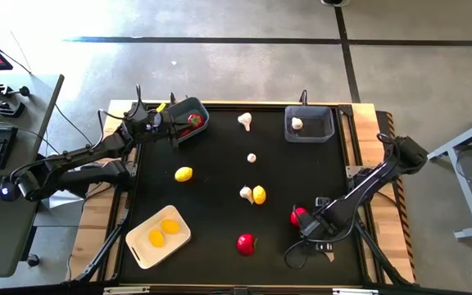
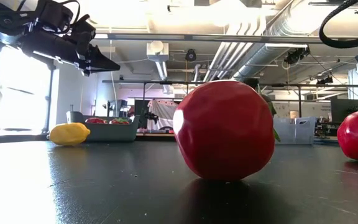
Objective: Sort produce into baskets
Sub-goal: Put the yellow lemon into the white bin, then put the white garlic into the transparent bin
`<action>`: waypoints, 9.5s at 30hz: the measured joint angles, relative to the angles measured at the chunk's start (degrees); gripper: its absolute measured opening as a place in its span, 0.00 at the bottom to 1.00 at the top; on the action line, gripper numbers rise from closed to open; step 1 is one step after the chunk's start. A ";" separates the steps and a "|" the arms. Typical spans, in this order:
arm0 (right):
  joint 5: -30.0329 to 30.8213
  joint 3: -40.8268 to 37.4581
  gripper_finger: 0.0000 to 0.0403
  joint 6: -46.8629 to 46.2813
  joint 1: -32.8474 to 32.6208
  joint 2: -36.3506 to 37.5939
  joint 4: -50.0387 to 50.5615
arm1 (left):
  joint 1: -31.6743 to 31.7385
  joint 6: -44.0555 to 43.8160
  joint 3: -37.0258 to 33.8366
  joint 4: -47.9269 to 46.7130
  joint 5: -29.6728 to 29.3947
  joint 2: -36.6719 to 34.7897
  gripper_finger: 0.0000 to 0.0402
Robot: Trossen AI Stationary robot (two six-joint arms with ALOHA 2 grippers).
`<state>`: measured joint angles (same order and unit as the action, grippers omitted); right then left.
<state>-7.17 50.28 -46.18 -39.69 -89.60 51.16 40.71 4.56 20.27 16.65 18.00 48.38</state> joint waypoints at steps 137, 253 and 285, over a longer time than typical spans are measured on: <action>16.22 -11.21 0.41 51.24 48.44 15.04 -81.57 | -37.10 -8.72 22.51 -46.80 -6.77 6.64 0.41; 19.61 26.60 0.78 39.11 67.90 -27.92 -45.77 | -12.83 -11.46 -6.75 11.97 -2.41 6.86 0.00; 10.52 26.63 0.30 40.20 71.22 -20.95 -40.55 | -10.29 -11.34 -6.80 11.88 -3.23 6.88 0.00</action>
<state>3.36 76.90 -5.98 31.53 -110.56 10.60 30.41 -6.79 13.47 28.53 14.76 55.27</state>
